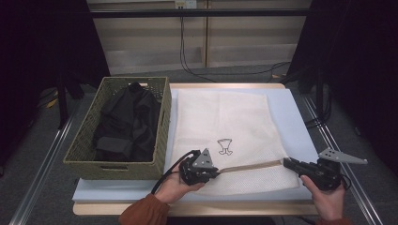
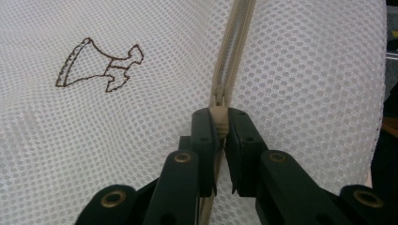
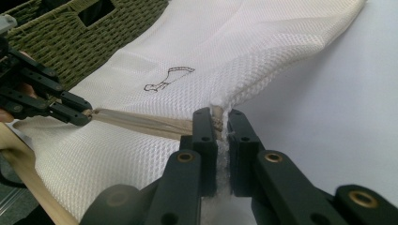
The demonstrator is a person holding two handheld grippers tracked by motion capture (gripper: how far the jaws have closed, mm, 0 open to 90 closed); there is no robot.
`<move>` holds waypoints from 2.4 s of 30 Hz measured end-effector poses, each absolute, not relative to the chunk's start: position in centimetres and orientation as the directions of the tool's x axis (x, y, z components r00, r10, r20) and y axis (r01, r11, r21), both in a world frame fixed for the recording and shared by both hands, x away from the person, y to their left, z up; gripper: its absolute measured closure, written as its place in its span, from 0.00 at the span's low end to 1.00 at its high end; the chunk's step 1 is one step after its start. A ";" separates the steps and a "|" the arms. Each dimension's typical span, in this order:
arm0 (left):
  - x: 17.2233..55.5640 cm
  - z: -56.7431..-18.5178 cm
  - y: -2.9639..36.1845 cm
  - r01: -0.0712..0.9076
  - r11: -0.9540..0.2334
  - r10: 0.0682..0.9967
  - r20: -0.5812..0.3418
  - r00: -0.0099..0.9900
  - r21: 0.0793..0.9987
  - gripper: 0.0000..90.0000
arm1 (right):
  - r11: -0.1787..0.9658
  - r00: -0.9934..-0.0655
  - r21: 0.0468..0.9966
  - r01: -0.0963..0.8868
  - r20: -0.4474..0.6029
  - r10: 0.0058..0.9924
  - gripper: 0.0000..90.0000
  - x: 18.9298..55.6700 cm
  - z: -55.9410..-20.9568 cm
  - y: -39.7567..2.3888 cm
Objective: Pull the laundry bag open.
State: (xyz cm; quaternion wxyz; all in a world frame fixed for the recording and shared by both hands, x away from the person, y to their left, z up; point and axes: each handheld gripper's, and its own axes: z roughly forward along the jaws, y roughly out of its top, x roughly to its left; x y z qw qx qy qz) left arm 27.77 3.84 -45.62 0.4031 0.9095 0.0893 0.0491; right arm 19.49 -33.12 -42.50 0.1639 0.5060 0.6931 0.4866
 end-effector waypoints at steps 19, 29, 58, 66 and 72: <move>27.7 -45.3 5.2 0.098 -0.702 0.186 0.048 0.981 0.705 0.91 | 0.014 -0.433 0.841 0.541 0.265 0.862 0.94 19.0 -42.5 -33.1; 27.4 -45.3 6.2 0.115 -0.706 0.205 0.046 0.978 0.699 0.91 | 0.020 -0.436 0.842 0.540 0.260 0.862 0.94 19.0 -42.4 -33.1; 27.0 -45.4 8.4 0.139 -0.731 0.239 0.060 0.969 0.668 0.91 | 0.011 -0.426 0.841 0.540 0.262 0.866 0.94 18.8 -42.3 -33.2; 26.7 -45.5 8.7 0.145 -0.731 0.245 0.058 0.968 0.667 0.91 | 0.015 -0.426 0.840 0.542 0.259 0.867 0.94 18.4 -42.4 -33.1; 26.5 -45.2 9.3 0.160 -0.733 0.260 0.055 0.964 0.661 0.91 | 0.009 -0.421 0.836 0.548 0.267 0.867 0.94 18.5 -42.6 -33.3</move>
